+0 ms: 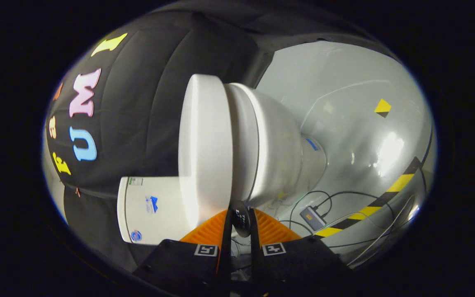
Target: Open the toilet lid.
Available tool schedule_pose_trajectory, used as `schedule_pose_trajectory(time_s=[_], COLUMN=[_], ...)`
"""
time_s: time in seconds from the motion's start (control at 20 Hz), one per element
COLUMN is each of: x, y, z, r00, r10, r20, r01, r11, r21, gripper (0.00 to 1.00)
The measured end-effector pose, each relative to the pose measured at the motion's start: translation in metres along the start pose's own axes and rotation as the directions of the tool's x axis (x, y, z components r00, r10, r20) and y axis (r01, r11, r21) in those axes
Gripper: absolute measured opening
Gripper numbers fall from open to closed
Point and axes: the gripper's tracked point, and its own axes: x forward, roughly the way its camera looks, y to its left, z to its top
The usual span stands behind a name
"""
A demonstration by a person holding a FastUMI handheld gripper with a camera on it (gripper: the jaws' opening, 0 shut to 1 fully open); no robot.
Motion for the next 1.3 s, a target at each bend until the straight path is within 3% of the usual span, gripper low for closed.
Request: schedule_pose_trajectory(time_s=[0.1, 0.2, 0.35, 0.65, 1.15, 1.3], x=[-0.004, -0.011, -0.007, -0.025, -0.06, -0.065], y=[0.002, 0.004, 0.013, 0.054, 0.155, 0.182], z=[0.003, 0.015, 0.002, 0.006, -0.017, -0.031], r00=[0.999, 0.998, 0.998, 0.988, 0.963, 0.95], r10=[-0.01, -0.008, -0.014, -0.029, -0.076, -0.102], r20=[0.031, 0.058, 0.064, 0.153, 0.257, 0.294], r01=[0.013, 0.013, 0.019, 0.061, 0.174, 0.235], r11=[0.998, 0.997, 0.997, 0.975, 0.908, 0.854], r21=[-0.068, -0.077, -0.073, -0.212, -0.382, -0.464], gripper=[0.25, 0.1, 0.1, 0.1, 0.06, 0.06])
